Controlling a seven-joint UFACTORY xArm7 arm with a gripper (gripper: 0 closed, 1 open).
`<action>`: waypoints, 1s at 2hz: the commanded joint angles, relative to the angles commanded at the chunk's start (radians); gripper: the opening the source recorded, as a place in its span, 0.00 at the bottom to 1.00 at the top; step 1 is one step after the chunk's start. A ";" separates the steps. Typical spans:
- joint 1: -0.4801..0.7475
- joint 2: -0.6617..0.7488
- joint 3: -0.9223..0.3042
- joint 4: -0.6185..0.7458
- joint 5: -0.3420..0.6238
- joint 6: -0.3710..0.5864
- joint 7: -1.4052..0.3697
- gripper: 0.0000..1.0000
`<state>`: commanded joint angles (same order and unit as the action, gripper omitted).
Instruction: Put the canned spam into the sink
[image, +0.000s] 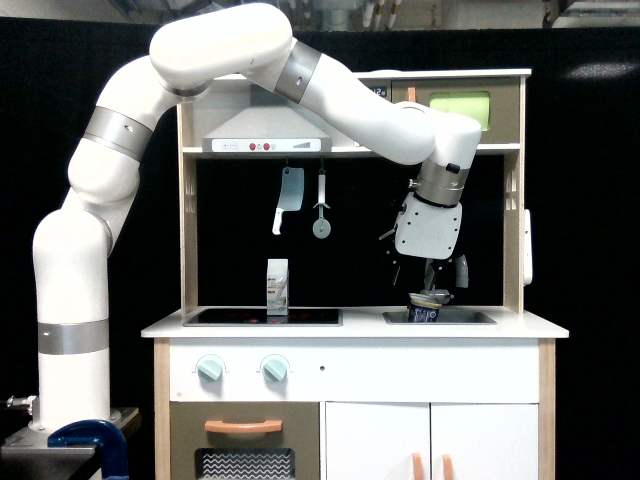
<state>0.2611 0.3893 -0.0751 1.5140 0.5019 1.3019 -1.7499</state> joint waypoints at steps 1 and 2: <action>-0.044 -0.111 0.016 -0.120 -0.018 0.002 -0.026 1.00; -0.103 -0.280 0.012 -0.271 -0.044 0.042 -0.068 1.00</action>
<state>0.1583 0.1098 -0.0633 1.2434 0.4581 1.3436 -1.8179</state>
